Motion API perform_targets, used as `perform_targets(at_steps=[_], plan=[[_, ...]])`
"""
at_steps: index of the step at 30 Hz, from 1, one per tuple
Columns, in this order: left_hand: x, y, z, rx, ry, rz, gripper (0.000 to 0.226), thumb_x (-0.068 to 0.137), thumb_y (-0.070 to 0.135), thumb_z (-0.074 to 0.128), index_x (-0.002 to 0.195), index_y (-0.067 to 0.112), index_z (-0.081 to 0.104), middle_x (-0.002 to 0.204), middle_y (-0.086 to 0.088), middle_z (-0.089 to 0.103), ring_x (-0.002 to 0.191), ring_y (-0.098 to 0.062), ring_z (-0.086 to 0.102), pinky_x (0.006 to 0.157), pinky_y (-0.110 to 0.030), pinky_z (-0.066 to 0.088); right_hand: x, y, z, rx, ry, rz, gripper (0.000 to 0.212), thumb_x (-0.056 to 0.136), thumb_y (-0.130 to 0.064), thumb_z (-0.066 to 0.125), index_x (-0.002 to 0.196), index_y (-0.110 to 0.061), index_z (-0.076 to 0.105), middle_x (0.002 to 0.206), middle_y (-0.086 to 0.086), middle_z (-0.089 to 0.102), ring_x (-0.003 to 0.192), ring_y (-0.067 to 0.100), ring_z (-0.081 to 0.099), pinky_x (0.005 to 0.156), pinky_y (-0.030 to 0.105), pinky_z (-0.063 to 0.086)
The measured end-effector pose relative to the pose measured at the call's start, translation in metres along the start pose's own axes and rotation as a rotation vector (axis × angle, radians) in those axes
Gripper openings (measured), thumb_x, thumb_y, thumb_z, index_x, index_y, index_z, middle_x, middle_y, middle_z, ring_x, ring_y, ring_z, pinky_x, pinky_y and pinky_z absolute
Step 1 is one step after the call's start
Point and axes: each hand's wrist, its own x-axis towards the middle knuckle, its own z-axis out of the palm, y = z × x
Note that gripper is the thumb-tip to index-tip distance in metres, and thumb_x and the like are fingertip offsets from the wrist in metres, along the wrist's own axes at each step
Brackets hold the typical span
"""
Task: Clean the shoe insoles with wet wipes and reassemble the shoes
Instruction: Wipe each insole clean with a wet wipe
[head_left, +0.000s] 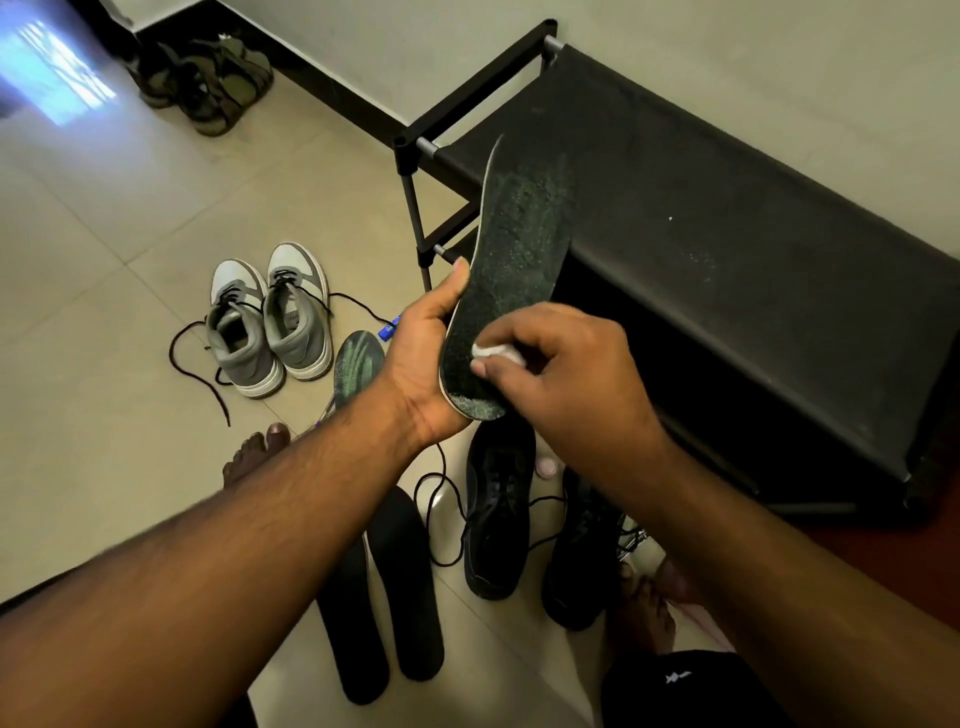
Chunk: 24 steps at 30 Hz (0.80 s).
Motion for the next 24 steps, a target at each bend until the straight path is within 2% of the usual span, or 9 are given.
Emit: perform_targets(at_steps=[2, 4, 6, 8, 11, 14, 17, 19, 24], plan=[[0.001, 0.006, -0.002, -0.021, 0.002, 0.025, 0.062, 0.097, 0.054, 0.045, 0.097, 0.0, 0.074, 0.098, -0.016, 0.068, 0.093, -0.028, 0.066, 0.092, -0.042, 0.054, -0.006, -0.009, 0.004, -0.002, -0.081, -0.08, 0.01, 0.079, -0.014, 0.074, 0.089, -0.014, 0.074, 0.084, -0.005, 0.07, 0.079, 0.007, 0.063, 0.072, 0.033, 0.054], [0.001, 0.011, -0.002, -0.027, 0.012, 0.072, 0.06, 0.096, 0.056, 0.045, 0.113, 0.003, 0.068, 0.106, -0.016, 0.065, 0.101, -0.029, 0.062, 0.1, -0.045, 0.047, -0.006, -0.009, 0.004, -0.006, -0.082, -0.092, 0.01, 0.079, -0.015, 0.074, 0.089, -0.014, 0.074, 0.083, -0.005, 0.07, 0.079, 0.008, 0.063, 0.07, 0.034, 0.054], [0.001, 0.015, -0.001, -0.034, 0.013, 0.119, 0.061, 0.095, 0.055, 0.045, 0.131, 0.008, 0.058, 0.112, -0.014, 0.062, 0.101, -0.029, 0.062, 0.093, -0.046, 0.052, -0.003, -0.001, 0.0, -0.024, -0.055, -0.049, 0.009, 0.079, -0.016, 0.074, 0.088, -0.014, 0.073, 0.083, -0.005, 0.069, 0.077, 0.009, 0.062, 0.069, 0.037, 0.054], [0.001, 0.017, -0.001, -0.049, 0.016, 0.148, 0.063, 0.095, 0.054, 0.045, 0.141, 0.011, 0.05, 0.114, -0.013, 0.061, 0.099, -0.03, 0.064, 0.086, -0.046, 0.056, -0.002, 0.008, -0.003, -0.06, -0.047, -0.005, 0.008, 0.079, -0.016, 0.073, 0.087, -0.015, 0.073, 0.083, -0.005, 0.068, 0.077, 0.009, 0.062, 0.07, 0.039, 0.053], [0.002, 0.018, -0.003, -0.053, 0.019, 0.156, 0.059, 0.097, 0.056, 0.042, 0.133, 0.011, 0.056, 0.111, -0.013, 0.064, 0.096, -0.03, 0.067, 0.087, -0.046, 0.056, -0.002, 0.01, -0.001, -0.069, -0.027, -0.007, 0.006, 0.079, -0.015, 0.071, 0.085, -0.015, 0.072, 0.081, -0.004, 0.068, 0.075, 0.01, 0.062, 0.068, 0.04, 0.053], [0.002, 0.015, -0.003, -0.05, 0.016, 0.151, 0.055, 0.095, 0.054, 0.045, 0.123, 0.01, 0.061, 0.109, -0.013, 0.064, 0.099, -0.031, 0.065, 0.088, -0.046, 0.054, -0.005, -0.003, 0.006, -0.018, -0.068, -0.138, 0.007, 0.079, -0.012, 0.071, 0.085, -0.01, 0.072, 0.08, -0.001, 0.069, 0.074, 0.01, 0.062, 0.067, 0.033, 0.053], [0.003, 0.012, -0.002, -0.038, 0.017, 0.144, 0.057, 0.095, 0.054, 0.047, 0.128, 0.009, 0.059, 0.111, -0.014, 0.063, 0.102, -0.031, 0.064, 0.085, -0.046, 0.055, -0.007, -0.009, 0.006, -0.017, -0.128, -0.232, 0.009, 0.08, -0.01, 0.071, 0.089, -0.009, 0.072, 0.083, 0.0, 0.069, 0.077, 0.008, 0.062, 0.07, 0.025, 0.052], [0.003, 0.013, 0.0, -0.035, 0.01, 0.152, 0.058, 0.095, 0.054, 0.046, 0.134, 0.011, 0.055, 0.114, -0.014, 0.062, 0.101, -0.031, 0.064, 0.085, -0.046, 0.056, -0.004, -0.002, 0.001, -0.029, -0.127, -0.208, 0.008, 0.08, -0.011, 0.071, 0.088, -0.01, 0.072, 0.082, -0.002, 0.068, 0.076, 0.007, 0.06, 0.069, 0.024, 0.05], [0.004, 0.015, 0.001, -0.033, -0.004, 0.159, 0.058, 0.095, 0.055, 0.043, 0.128, 0.01, 0.058, 0.108, -0.012, 0.064, 0.094, -0.027, 0.066, 0.084, -0.042, 0.057, 0.001, 0.012, -0.009, -0.06, -0.131, -0.174, 0.009, 0.079, -0.013, 0.068, 0.086, -0.011, 0.073, 0.08, -0.003, 0.067, 0.074, 0.008, 0.059, 0.066, 0.028, 0.05]])
